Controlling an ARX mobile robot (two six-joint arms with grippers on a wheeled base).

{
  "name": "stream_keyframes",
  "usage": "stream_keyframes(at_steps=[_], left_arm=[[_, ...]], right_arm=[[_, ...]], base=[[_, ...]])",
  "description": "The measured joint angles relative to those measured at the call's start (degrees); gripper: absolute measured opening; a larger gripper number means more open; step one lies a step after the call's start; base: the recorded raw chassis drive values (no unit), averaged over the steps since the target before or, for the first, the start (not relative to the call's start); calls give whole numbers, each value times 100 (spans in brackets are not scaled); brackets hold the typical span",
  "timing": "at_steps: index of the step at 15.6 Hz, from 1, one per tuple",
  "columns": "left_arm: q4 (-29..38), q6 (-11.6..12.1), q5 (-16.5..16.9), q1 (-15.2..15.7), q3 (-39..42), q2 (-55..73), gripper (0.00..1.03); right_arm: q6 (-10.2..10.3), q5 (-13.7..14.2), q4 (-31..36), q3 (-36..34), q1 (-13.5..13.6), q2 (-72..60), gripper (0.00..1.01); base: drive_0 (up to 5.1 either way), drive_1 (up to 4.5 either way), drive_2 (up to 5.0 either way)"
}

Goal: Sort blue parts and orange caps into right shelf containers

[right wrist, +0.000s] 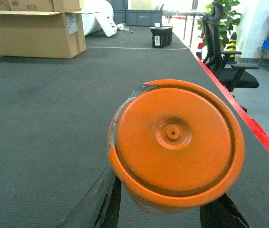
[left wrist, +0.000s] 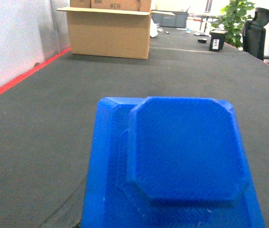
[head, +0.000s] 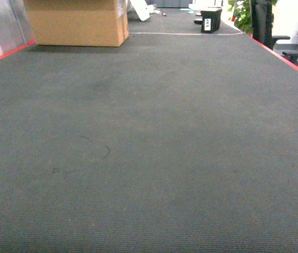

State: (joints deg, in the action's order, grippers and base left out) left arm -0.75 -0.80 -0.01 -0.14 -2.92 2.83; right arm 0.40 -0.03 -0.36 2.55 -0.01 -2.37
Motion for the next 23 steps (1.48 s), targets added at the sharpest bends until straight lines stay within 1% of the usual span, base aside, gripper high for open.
stream_keyframes(at_steps=[1, 2, 4, 5, 7, 16, 23], left_arm=[[4, 0, -2, 0, 15, -24, 43], [17, 0, -4, 9, 31, -48, 43], [74, 0, 4, 9, 227, -225, 43], [-26, 2, -24, 9, 227, -205, 43], [92, 2, -2, 9, 227, -229, 43], [33, 2, -2, 9, 227, -229, 43], [33, 2, -4, 15, 227, -229, 43]], right_arm=[[0, 0, 39, -118, 0, 140, 41], [-2, 0, -57, -177, 0, 199, 41], [-2, 2, -7, -179, 0, 205, 41], [-2, 0, 35, -179, 0, 208, 41], [-2, 2, -4, -179, 0, 210, 40], [-2, 2, 0, -179, 0, 210, 40], [-2, 0, 0, -179, 0, 210, 40]], base=[[0, 0, 0], [0, 0, 0], [0, 0, 0], [0, 0, 0], [0, 0, 0], [0, 0, 0], [-147, -147, -147]])
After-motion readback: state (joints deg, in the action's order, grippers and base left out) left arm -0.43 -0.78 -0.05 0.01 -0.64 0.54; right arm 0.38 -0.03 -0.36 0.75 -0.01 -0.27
